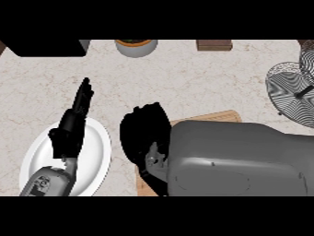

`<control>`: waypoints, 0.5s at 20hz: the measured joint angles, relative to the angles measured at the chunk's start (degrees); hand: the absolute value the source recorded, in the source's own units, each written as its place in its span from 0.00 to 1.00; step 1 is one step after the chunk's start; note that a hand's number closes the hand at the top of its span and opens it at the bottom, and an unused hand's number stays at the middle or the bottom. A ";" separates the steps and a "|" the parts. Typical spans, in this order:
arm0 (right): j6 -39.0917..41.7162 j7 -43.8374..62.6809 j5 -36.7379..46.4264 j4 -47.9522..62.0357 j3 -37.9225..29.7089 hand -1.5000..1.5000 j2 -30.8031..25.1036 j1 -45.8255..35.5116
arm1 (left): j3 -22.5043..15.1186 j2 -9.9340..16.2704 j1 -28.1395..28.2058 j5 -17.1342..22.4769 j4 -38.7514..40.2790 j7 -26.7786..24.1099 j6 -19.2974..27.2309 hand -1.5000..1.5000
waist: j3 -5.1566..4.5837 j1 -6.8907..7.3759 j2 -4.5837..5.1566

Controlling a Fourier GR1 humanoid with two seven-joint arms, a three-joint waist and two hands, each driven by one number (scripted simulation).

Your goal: Pick the squash from the cutting board and place it in the tiered basket

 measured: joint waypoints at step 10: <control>-0.47 -0.85 3.09 1.76 2.73 0.00 -3.53 1.84 | 0.16 -0.87 0.59 -0.80 -0.33 0.05 0.12 0.50 | 0.03 -0.33 0.01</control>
